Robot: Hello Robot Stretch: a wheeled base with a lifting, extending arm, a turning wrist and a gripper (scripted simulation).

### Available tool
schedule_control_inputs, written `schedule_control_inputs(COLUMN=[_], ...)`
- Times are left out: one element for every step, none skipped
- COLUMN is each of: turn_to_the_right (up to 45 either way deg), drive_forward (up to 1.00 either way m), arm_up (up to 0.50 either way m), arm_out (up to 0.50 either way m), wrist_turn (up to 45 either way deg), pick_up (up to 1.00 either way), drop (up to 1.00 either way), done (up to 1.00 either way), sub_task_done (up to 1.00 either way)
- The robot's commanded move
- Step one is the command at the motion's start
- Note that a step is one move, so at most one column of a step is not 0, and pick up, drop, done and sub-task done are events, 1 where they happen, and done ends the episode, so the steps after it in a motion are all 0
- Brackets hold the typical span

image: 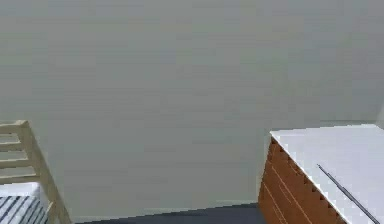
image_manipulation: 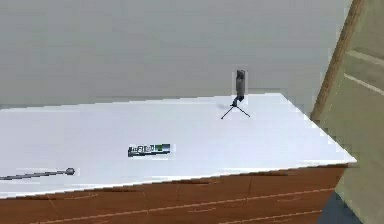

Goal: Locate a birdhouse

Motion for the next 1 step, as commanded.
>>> schedule_control_inputs(turn_to_the_right=[-45.0], drive_forward=[0.00], arm_up=[0.00], arm_out=[0.00], wrist_turn=[0.0], pick_up=[0.00], drop=[0.00], done=[0.00], sub_task_done=[0.00])
